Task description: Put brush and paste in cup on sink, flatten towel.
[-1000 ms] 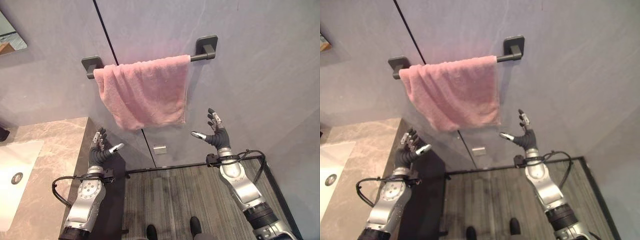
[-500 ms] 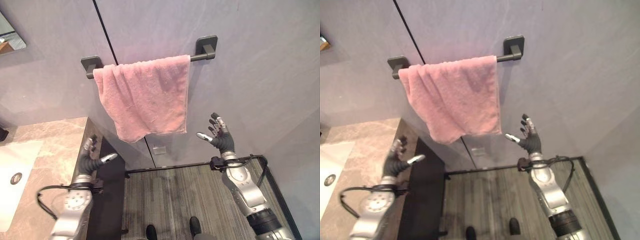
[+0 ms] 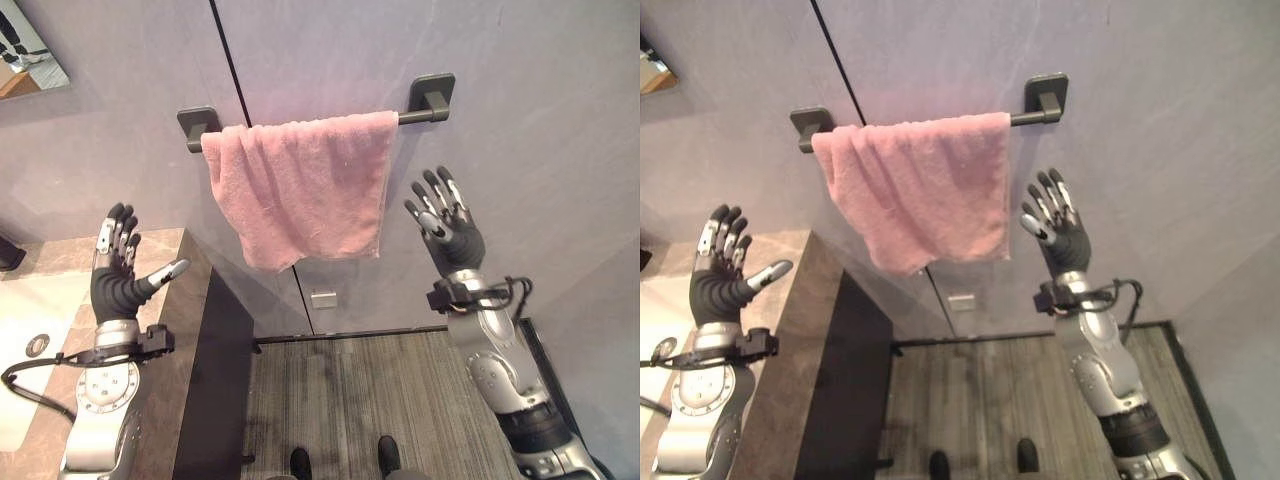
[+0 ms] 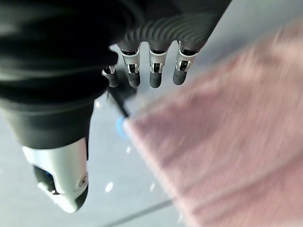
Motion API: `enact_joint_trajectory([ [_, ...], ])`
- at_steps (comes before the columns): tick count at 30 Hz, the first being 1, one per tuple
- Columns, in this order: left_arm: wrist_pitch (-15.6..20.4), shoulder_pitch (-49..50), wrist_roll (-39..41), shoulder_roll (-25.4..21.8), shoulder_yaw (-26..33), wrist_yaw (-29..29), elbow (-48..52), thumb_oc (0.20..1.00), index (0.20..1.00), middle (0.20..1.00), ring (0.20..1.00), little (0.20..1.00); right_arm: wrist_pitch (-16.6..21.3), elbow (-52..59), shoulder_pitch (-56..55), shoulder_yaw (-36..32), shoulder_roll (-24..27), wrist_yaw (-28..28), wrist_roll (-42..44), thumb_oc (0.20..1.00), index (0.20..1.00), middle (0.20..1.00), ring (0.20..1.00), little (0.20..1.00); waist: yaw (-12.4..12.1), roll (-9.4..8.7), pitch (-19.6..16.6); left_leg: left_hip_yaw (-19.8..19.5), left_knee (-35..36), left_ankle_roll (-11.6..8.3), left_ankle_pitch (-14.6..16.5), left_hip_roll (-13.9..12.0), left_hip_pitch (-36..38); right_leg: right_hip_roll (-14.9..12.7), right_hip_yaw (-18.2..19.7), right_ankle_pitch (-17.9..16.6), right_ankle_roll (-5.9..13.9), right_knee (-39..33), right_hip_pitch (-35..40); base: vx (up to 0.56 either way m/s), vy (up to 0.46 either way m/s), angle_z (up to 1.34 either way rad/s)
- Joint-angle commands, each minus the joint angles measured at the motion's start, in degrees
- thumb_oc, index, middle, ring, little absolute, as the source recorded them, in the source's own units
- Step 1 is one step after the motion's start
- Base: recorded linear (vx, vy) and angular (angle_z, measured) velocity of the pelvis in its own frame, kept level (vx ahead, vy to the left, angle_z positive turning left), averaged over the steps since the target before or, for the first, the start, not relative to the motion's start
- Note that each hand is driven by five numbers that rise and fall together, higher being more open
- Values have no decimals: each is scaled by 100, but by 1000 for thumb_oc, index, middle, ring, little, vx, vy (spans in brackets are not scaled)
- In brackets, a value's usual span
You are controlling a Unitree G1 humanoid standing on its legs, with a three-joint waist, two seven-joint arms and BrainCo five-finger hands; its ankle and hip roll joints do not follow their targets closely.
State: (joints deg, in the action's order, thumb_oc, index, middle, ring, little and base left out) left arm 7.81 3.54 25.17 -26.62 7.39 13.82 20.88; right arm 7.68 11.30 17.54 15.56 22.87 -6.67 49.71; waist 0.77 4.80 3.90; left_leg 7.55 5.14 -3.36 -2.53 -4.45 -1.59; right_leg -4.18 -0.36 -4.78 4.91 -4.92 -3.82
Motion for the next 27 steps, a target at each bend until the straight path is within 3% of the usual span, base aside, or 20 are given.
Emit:
enact_joint_trajectory([
  [1, 666, -556, 975, -263, -311, -107, 324, 1000, 1000, 1000, 1000, 1000, 431, 392, 543, 262, -325, 282, 749, 1000, 1000, 1000, 1000, 1000, -14, -394, -277, -54, -14, -538, -60, -670, 85, -932, -91, 115, 604, -8, 86, -6, 10, 13],
  [9, 1057, -1582, 2115, 90, -1072, -266, 404, 1000, 1000, 1000, 1000, 1000, 626, 433, 1489, 849, -632, 417, 1252, 1000, 1000, 1000, 1000, 1000, 30, -442, -272, -48, -14, -526, -55, -654, 42, -942, -58, 89, 605, -8, 39, -1, 2, 2],
  [19, 1380, -2829, 2547, 668, -1897, 102, -489, 1000, 1000, 1000, 1000, 1000, 1050, -35, 2260, 1058, -1320, 6, 1273, 1000, 1000, 1000, 1000, 1000, 145, -446, -269, -26, -14, -539, -88, -669, -36, -914, 1, 33, 598, -8, -115, 0, 0, 0],
  [27, 1484, -3532, 2553, 705, -2108, 252, -1194, 1000, 1000, 1000, 1000, 1000, 1095, -922, 2738, 1201, -1570, -172, 1457, 1000, 1000, 1000, 1000, 1000, 167, -470, -274, -44, -14, -566, -128, -706, -150, -873, 5, 31, 581, -8, -216, 0, 0, 0],
])
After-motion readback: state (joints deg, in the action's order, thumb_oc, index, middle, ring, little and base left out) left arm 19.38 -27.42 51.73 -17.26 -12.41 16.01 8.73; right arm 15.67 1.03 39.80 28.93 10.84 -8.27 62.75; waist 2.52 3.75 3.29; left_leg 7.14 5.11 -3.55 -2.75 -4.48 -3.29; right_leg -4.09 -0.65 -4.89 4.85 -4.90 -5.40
